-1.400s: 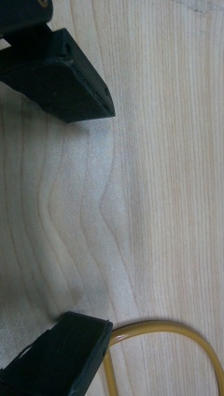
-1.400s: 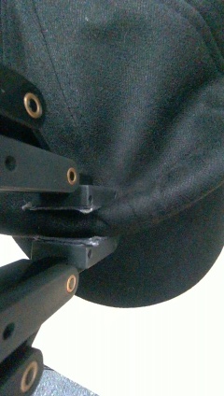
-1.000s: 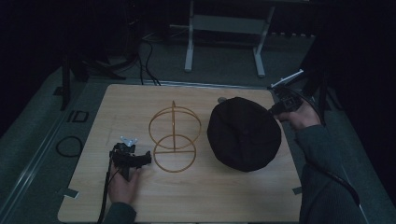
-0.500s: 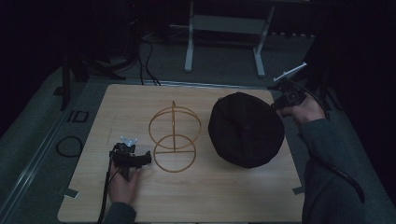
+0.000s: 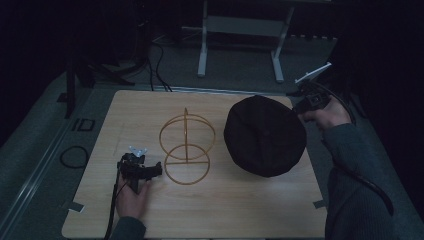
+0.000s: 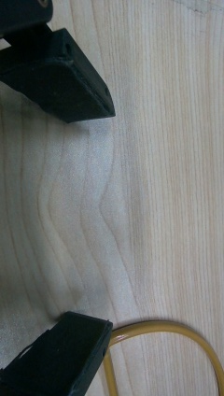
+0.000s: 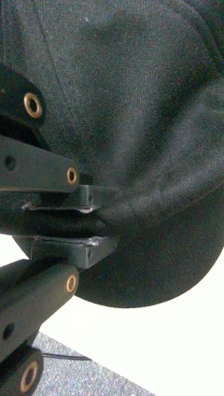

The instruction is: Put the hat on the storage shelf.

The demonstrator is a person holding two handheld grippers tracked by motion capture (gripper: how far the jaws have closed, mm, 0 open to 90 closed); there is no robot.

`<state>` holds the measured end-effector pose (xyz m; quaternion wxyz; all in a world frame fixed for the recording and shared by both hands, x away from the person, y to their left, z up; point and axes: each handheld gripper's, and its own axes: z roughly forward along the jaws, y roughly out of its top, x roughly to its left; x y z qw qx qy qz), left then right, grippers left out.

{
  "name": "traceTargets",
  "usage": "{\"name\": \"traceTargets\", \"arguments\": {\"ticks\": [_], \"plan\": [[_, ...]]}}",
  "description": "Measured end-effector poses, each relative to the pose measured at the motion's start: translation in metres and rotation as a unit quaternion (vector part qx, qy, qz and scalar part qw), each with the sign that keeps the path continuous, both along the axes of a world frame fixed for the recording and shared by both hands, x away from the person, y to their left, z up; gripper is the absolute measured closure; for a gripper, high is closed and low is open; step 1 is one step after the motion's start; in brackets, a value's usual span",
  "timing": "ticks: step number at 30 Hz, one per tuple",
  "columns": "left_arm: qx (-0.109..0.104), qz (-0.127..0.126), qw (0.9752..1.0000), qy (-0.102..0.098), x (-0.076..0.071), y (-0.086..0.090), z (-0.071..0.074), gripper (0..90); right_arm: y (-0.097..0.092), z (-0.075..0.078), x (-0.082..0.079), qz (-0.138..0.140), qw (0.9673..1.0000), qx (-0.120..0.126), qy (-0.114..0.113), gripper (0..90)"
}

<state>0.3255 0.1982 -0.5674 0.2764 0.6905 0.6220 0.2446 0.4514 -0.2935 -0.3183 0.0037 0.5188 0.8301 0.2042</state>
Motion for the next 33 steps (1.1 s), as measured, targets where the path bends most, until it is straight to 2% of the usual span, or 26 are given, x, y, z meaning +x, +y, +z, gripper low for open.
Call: {"name": "traceTargets", "arguments": {"ticks": [21, 27, 29, 33], "plan": [[0.0, 0.0, 1.0, 0.0, 0.0, 0.0, 0.0, 1.2, 0.005, 0.019, 0.002, 0.003, 0.9999, -0.007, 0.008, 79.1], [0.001, -0.001, 1.0, 0.001, 0.0, 0.0, 0.0, 1.2, 0.011, 0.028, 0.003, 0.008, 0.9999, -0.009, 0.002, 79.1], [0.001, -0.001, 1.0, 0.001, 0.0, 0.0, 0.0, 1.2, 0.013, 0.031, 0.002, 0.007, 0.9999, -0.005, -0.005, 79.1], [0.0, -0.001, 1.0, 0.0, 0.0, 0.0, 0.0, 1.2, 0.016, 0.037, 0.003, 0.008, 1.0, 0.002, -0.005, 79.1]]}}
